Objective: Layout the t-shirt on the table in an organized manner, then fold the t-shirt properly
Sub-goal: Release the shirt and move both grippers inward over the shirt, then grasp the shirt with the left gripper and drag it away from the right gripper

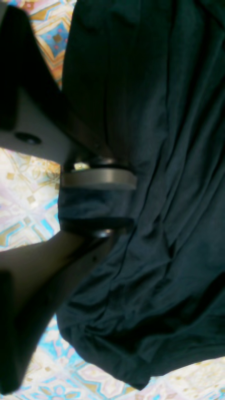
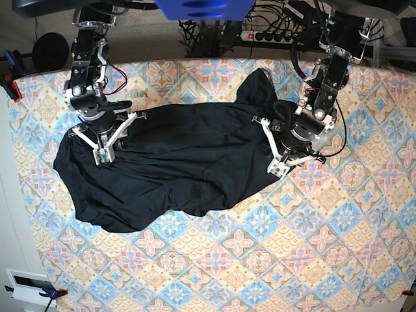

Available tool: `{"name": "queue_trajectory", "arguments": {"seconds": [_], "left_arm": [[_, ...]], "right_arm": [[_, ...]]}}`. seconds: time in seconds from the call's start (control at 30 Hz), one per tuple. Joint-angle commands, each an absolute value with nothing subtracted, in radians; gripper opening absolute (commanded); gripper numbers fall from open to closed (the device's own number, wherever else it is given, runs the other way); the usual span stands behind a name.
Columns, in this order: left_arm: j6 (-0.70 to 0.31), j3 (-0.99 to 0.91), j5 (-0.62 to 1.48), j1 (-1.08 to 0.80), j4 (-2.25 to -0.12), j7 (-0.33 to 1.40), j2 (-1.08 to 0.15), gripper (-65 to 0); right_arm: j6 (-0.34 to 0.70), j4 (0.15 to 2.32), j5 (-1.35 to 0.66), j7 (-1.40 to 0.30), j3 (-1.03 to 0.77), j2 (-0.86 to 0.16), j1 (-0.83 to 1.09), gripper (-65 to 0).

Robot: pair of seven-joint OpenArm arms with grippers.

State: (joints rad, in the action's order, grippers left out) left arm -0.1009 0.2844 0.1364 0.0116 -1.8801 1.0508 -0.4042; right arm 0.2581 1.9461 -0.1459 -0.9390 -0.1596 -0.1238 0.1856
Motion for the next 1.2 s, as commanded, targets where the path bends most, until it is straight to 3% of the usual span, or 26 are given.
{"name": "queue_trajectory", "arguments": {"seconds": [0.0, 0.27, 0.57, 0.77, 0.87, 1.07, 1.17], "left_arm": [[-0.099, 0.280, 0.116, 0.030, -1.893, 1.035, -0.395, -47.7], [-0.099, 0.334, 0.110, 0.030, -1.833, 1.035, -0.387, -47.5], [-0.099, 0.407, 0.107, 0.054, -1.762, 1.035, -0.387, -36.7], [-0.099, 0.407, 0.105, 0.053, -1.764, 1.035, -0.395, -37.4], [-0.099, 0.407, 0.105, 0.051, -1.765, 1.035, -0.395, -42.5], [-0.097, 0.400, 0.105, 0.050, -1.765, 1.035, -0.397, -63.5], [-0.097, 0.400, 0.105, 0.050, -1.765, 1.035, -0.397, -64.9]], "right_arm": [[0.255, 1.966, -0.156, -0.917, -0.162, -0.116, 0.176, -50.4], [0.255, 1.962, -0.153, -0.917, -0.139, -0.065, 0.168, -50.4], [0.255, 1.957, -0.157, -0.917, -0.133, -0.062, 0.168, -50.4], [0.255, 1.888, -0.157, -0.914, -0.113, -0.039, 0.168, -50.4], [0.255, 1.842, -0.157, -0.875, -0.111, -0.028, 0.168, -50.4], [0.255, 1.715, -0.157, -0.822, -0.065, -0.028, 0.168, -50.4], [0.255, 1.687, -0.157, -0.789, -0.056, -0.028, 0.168, -50.4]]}}
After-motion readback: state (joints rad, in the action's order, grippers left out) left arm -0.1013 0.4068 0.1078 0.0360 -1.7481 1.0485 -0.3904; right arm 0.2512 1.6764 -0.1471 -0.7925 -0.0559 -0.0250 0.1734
